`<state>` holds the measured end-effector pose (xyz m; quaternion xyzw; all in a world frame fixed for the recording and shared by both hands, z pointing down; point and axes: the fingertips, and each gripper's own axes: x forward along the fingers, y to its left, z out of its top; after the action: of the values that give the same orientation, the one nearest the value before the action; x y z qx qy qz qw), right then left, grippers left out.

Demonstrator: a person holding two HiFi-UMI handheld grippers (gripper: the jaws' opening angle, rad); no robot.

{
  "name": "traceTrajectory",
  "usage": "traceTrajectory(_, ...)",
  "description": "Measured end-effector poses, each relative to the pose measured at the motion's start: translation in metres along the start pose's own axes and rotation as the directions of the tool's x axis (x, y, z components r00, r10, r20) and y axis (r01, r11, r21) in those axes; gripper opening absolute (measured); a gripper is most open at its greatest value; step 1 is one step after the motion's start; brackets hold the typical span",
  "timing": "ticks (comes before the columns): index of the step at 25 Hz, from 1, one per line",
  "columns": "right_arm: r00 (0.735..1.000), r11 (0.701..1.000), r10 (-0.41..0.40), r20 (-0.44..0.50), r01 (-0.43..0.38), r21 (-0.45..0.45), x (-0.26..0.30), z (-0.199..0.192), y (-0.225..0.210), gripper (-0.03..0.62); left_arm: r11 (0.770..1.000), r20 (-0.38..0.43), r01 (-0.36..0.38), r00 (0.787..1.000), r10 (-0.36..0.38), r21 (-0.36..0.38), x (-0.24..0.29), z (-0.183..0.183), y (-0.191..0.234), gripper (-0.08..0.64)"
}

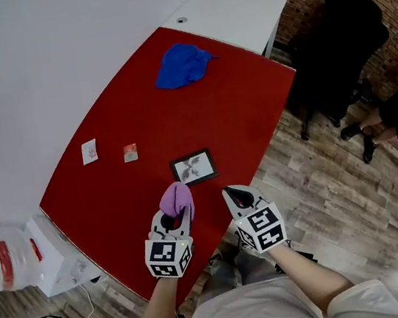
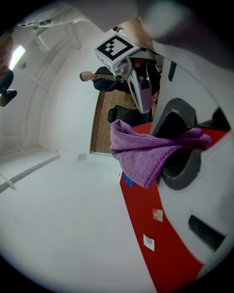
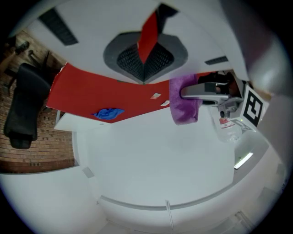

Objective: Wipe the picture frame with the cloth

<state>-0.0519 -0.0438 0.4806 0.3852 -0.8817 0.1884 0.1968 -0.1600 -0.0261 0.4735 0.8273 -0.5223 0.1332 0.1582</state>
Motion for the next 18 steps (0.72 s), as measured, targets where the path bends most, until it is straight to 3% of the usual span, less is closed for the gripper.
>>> traceTrajectory(6, 1.0, 1.0, -0.008, -0.011, 0.008, -0.007, 0.037, -0.012, -0.009, 0.005, 0.988, -0.109, 0.028, 0.994, -0.012, 0.15, 0.047, -0.023, 0.033, 0.064)
traceTrajectory(12, 0.999, 1.0, 0.019, -0.035, -0.019, 0.009, 0.048, -0.029, -0.005, 0.005, 0.919, -0.258, 0.052, 0.965, 0.055, 0.39, 0.095, -0.05, 0.071, 0.064)
traceTrajectory(14, 0.999, 1.0, 0.024, -0.045, -0.023, 0.017, 0.049, -0.036, -0.002, 0.005, 0.869, -0.314, 0.079, 0.945, 0.091, 0.488, 0.112, -0.057, 0.086, 0.064)
traceTrajectory(18, 0.999, 0.999, 0.024, -0.046, -0.022, 0.037, 0.049, -0.042, -0.001, 0.005, 0.707, -0.438, 0.212, 0.886, 0.152, 0.675, 0.144, -0.078, 0.105, 0.064)
